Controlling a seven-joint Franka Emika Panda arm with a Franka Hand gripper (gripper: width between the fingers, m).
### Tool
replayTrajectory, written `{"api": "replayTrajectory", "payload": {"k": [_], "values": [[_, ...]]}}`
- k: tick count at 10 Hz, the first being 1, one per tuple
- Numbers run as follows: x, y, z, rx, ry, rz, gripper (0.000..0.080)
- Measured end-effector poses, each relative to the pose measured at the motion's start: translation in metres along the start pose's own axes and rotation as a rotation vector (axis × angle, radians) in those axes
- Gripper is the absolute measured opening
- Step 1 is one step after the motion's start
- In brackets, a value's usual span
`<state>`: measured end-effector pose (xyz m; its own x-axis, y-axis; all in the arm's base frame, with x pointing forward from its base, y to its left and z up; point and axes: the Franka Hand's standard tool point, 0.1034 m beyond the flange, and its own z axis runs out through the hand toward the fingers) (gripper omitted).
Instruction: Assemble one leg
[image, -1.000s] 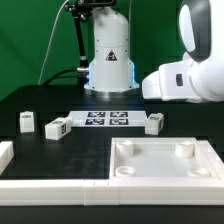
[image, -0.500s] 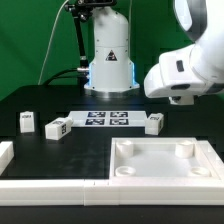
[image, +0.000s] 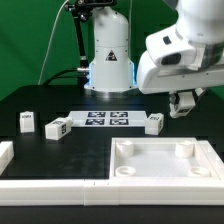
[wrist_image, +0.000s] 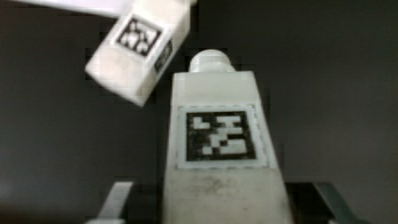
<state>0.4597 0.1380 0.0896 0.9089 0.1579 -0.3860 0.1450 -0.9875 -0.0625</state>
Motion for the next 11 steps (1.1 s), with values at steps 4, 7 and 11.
{"api": "replayTrajectory", "payload": {"k": [4, 7, 11], "values": [[0.008, -0.002, -0.009, 0.001, 0.321, 0.012, 0.0292], [0.029, 0.017, -0.029, -0.006, 0.587, -0.044, 0.0292], [0.034, 0.019, -0.037, -0.012, 0.592, -0.056, 0.0292]]}}
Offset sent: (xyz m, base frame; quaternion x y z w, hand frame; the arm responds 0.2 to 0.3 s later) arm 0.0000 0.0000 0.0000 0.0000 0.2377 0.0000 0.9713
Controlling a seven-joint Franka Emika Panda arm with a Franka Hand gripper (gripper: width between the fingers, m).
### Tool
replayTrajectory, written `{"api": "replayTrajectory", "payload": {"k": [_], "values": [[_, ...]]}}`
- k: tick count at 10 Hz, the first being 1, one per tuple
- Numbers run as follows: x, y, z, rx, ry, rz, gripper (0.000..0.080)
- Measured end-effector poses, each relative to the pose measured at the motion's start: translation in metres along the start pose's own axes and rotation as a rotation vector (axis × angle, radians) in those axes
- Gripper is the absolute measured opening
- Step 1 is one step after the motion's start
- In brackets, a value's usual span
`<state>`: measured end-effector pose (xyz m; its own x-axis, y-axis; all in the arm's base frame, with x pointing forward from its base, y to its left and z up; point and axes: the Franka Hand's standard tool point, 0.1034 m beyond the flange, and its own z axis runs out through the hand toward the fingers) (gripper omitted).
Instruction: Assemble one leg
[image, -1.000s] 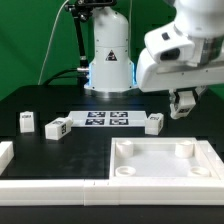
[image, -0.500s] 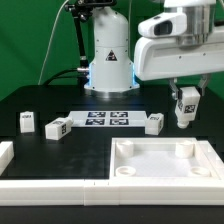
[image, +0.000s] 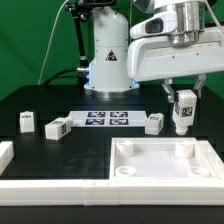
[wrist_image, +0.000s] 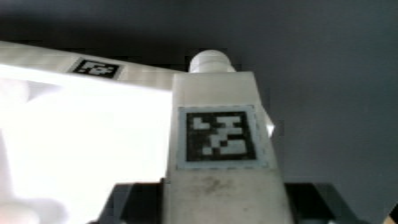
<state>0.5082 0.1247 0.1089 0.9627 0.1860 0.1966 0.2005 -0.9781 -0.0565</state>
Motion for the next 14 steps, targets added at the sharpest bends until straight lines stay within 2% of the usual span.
{"api": "replayTrajectory", "payload": {"k": [1, 3, 5, 9, 10, 11, 14], "values": [[0.010, 0.003, -0.002, 0.000, 0.001, -0.001, 0.0292], [0.043, -0.002, -0.007, -0.001, 0.048, -0.024, 0.0293], [0.065, 0.001, -0.003, 0.004, 0.040, -0.036, 0.0293], [0.061, 0.001, -0.002, 0.003, 0.039, -0.040, 0.0293], [0.064, 0.008, -0.004, -0.001, 0.039, -0.068, 0.0293], [0.077, 0.011, -0.007, -0.001, 0.040, -0.068, 0.0293], [0.120, 0.026, 0.013, 0.004, 0.074, -0.123, 0.0293]]}}
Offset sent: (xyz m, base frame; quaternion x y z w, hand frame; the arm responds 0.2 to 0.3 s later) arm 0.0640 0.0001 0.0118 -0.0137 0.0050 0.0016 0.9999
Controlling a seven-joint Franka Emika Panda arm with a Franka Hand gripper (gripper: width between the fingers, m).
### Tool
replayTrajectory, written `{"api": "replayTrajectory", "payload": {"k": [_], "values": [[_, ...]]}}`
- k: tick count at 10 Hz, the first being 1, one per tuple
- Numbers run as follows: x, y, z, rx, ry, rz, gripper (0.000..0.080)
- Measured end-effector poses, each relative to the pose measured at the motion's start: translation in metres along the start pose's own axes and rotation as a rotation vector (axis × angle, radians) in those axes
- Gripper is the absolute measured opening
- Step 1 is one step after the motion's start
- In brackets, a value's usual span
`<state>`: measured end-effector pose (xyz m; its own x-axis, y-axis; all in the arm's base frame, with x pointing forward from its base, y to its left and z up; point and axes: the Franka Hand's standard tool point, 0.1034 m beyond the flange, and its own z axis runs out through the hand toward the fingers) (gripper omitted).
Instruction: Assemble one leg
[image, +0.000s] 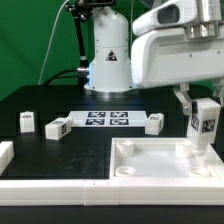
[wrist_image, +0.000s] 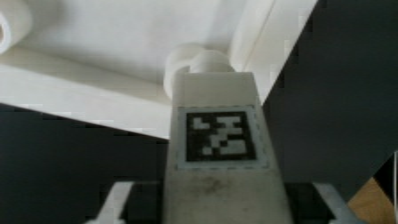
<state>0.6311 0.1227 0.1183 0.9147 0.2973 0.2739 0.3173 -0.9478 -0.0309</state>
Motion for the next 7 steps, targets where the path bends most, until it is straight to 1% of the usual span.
{"api": "replayTrajectory", "payload": {"k": [1, 2, 4, 7], "values": [[0.0099, 0.0038, 0.0059, 0.001, 0.010, 0.003, 0.0293], [0.0115, 0.0051, 0.0079, 0.000, 0.015, 0.004, 0.0293], [0.0101, 0.0095, 0.0127, -0.001, 0.011, -0.031, 0.0293], [0.0101, 0.0083, 0.0127, 0.000, 0.011, -0.032, 0.0293]]}}
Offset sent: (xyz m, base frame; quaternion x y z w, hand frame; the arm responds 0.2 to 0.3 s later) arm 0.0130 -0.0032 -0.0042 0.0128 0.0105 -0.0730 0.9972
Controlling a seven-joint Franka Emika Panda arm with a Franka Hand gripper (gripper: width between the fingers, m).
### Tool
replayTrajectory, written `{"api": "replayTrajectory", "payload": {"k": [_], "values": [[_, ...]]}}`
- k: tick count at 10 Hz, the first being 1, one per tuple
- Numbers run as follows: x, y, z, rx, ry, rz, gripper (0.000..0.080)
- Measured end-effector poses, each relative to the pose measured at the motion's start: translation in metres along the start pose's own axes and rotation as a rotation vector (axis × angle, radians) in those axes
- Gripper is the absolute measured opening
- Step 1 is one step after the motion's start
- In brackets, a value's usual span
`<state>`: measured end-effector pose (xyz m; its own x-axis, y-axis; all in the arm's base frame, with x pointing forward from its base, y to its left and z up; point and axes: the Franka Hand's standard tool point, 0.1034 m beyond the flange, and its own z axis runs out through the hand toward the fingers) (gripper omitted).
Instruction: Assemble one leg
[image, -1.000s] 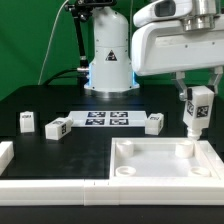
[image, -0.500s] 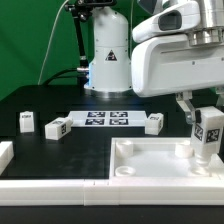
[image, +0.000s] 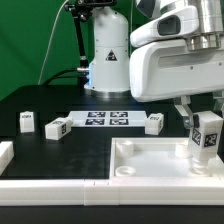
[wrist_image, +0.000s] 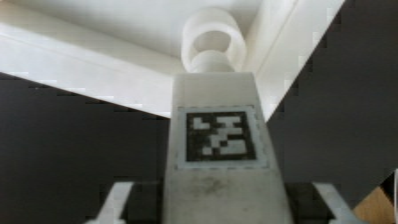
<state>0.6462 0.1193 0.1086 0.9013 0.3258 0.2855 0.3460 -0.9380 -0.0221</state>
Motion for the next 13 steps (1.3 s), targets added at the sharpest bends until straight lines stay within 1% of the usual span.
{"api": "replayTrajectory", "payload": {"k": [1, 3, 5, 8, 11, 13], "values": [[-0.001, 0.000, 0.001, 0.000, -0.001, 0.000, 0.0293], [-0.005, -0.002, 0.008, 0.002, -0.002, -0.001, 0.0293], [-0.007, -0.004, 0.012, 0.004, -0.007, -0.002, 0.0293], [-0.009, -0.004, 0.014, 0.001, 0.006, -0.002, 0.0293], [-0.018, -0.003, 0.020, -0.002, 0.010, -0.003, 0.0293], [-0.018, -0.003, 0.020, -0.003, 0.017, -0.003, 0.0293]]}}
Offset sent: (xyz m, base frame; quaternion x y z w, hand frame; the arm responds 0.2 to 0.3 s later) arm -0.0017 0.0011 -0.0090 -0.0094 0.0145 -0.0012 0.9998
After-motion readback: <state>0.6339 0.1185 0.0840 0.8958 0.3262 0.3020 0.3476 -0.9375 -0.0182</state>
